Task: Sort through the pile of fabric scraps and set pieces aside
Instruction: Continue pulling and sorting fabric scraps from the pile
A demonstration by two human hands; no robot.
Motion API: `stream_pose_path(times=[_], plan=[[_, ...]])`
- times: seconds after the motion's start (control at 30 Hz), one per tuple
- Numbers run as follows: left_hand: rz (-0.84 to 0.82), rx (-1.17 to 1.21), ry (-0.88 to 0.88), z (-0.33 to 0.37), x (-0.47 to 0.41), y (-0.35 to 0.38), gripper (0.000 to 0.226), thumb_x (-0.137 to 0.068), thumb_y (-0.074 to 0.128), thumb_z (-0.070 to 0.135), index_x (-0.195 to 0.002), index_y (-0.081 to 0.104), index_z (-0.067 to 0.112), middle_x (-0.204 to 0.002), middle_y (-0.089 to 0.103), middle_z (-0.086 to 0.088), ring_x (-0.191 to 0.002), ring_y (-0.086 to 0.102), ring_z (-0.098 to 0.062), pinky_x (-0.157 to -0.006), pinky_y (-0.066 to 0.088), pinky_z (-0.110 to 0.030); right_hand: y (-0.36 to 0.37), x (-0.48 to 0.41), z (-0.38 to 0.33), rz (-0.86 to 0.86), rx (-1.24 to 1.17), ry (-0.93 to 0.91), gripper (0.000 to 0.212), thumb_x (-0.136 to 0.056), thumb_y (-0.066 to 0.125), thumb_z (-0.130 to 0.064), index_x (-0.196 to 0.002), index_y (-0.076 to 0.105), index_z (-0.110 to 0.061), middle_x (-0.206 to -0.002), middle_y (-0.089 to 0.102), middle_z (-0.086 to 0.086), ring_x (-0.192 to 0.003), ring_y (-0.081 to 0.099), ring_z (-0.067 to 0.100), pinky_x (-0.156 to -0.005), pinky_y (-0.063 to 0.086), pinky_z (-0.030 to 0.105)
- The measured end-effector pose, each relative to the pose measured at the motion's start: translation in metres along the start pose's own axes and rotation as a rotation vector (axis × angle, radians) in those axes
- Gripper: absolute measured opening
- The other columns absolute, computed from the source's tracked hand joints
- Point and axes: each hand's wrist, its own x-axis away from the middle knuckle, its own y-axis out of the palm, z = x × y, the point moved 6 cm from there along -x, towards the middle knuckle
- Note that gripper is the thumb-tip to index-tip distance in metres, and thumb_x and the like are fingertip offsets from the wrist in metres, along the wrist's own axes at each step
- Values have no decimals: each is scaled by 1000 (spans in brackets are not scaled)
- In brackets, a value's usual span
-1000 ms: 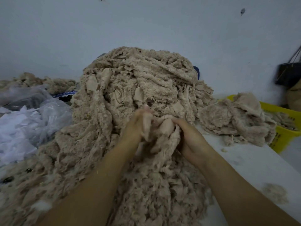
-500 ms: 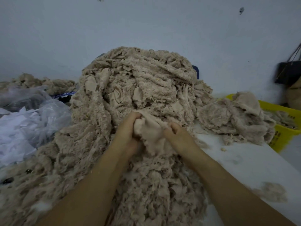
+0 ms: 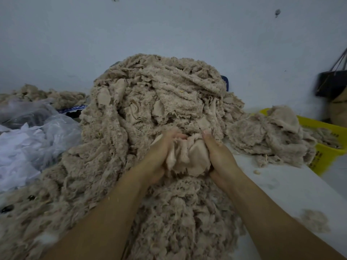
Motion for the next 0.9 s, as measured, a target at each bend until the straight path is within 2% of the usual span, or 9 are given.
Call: stream_pose_path(times=[0.1, 0.23, 0.3, 0.33, 0.43, 0.53, 0.63, 0.77, 0.9], plan=[[-6, -408, 78, -2, 4, 5, 40, -93, 62, 49, -101, 66, 10, -57, 68, -2, -45, 60, -12, -51, 51, -20, -5, -1, -2, 92, 124, 9, 58, -90, 56, -59, -103, 73, -6, -100, 76, 13, -95, 72, 29, -84, 57, 38], [128, -89, 43, -3, 3, -4, 30, -94, 66, 32, -68, 67, 17, -53, 62, -6, -41, 54, -15, -41, 44, -20, -11, -6, 2, 175, 151, 77, 75, -83, 57, -71, -127, 63, -9, -120, 67, 10, -106, 65, 28, -89, 56, 46], [158, 90, -1, -3, 1, -9, 23, -90, 69, 35, -77, 68, 15, -62, 61, -10, -48, 54, -18, -43, 46, -21, -10, -4, 0, 148, 75, 50, 58, -84, 58, -69, -100, 72, -15, -88, 67, 4, -72, 64, 17, -55, 51, 30], [164, 191, -7, -1, 2, -12, 24, -85, 70, 36, -89, 70, 13, -72, 64, -12, -56, 57, -19, -47, 49, -23, -11, -3, -2, 128, 42, 28, 50, -87, 57, -66, -73, 66, -19, -65, 56, 0, -50, 51, 12, -43, 34, 23], [224, 407, -7, 1, 0, -27, 20, -88, 68, 31, -92, 71, 12, -82, 69, -8, -67, 63, -18, -56, 55, -28, -22, -2, -9, 130, -13, -39, 57, -95, 54, -57, -54, 34, -22, -49, 23, -3, -38, 17, 12, -44, 12, 29], [238, 278, 62, 3, 0, -23, 28, -96, 58, 22, -73, 71, 16, -75, 68, -11, -58, 62, -17, -49, 50, -23, -12, 6, -16, 78, 95, -114, 47, -87, 55, -64, -69, 51, -20, -53, 45, -10, -42, 40, 5, -50, 31, 20], [226, 202, 127, 2, -2, -10, 23, -97, 56, 24, -86, 71, 10, -82, 67, -18, -64, 64, -22, -52, 50, -27, 24, 17, -9, -159, 422, -211, 44, -77, 61, -74, -96, 60, -34, -77, 65, -22, -67, 61, -8, -58, 44, 11], [205, 137, 34, -13, -8, 1, 45, -82, 52, 63, -92, 77, 27, -104, 76, -11, -99, 71, -26, -81, 59, -43, 37, 16, 6, -225, 769, -270, 10, -93, 60, -47, -96, 59, -38, -74, 65, -23, -72, 60, -8, -55, 38, 4], [222, 77, 126, -10, -9, -6, 51, -85, 39, 70, -93, 77, 37, -104, 76, 6, -101, 71, -11, -80, 56, -29, 20, 10, -7, -130, 502, -227, 27, -95, 57, -49, -91, 69, -25, -73, 72, -6, -71, 67, 9, -60, 46, 18]])
